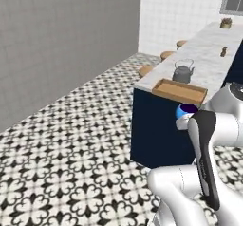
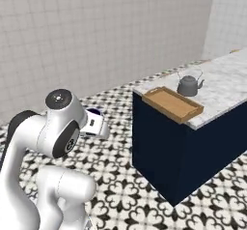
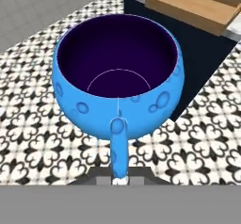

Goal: Pick the kettle from the counter and place it on the tray. Then pick the mug from the cabinet and place it on the tray. Then close the cabinet doors.

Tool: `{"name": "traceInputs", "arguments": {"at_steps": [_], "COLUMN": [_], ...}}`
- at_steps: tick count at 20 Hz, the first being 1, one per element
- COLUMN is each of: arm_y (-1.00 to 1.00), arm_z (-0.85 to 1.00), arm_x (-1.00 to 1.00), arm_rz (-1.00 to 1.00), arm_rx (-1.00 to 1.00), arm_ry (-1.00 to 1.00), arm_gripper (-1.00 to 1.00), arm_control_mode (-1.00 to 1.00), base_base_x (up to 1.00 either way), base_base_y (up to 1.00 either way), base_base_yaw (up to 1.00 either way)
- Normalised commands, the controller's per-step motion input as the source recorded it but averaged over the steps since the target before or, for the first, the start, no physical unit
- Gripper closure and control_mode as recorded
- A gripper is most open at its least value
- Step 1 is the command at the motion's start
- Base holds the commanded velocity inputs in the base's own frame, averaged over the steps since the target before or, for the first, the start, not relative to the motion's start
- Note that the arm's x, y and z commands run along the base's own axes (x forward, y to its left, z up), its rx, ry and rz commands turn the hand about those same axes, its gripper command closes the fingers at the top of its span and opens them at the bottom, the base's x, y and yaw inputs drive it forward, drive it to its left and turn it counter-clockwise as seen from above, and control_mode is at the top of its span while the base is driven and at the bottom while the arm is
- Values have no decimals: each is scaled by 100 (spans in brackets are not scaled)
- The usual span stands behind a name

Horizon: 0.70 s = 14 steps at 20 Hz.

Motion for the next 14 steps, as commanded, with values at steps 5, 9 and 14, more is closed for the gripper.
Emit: {"name": "traceInputs", "arguments": {"at_steps": [5, 9, 14], "arm_y": [0, 0, 0], "arm_z": [0, 0, 0], "arm_x": [0, 0, 0], "arm_rz": [0, 0, 0], "arm_rx": [0, 0, 0], "arm_ry": [0, 0, 0], "arm_gripper": [100, 100, 100], "arm_control_mode": [100, 100, 100], "base_base_x": [79, 78, 79], "base_base_y": [46, 29, 17], "base_base_yaw": [-59, -58, -49]}}
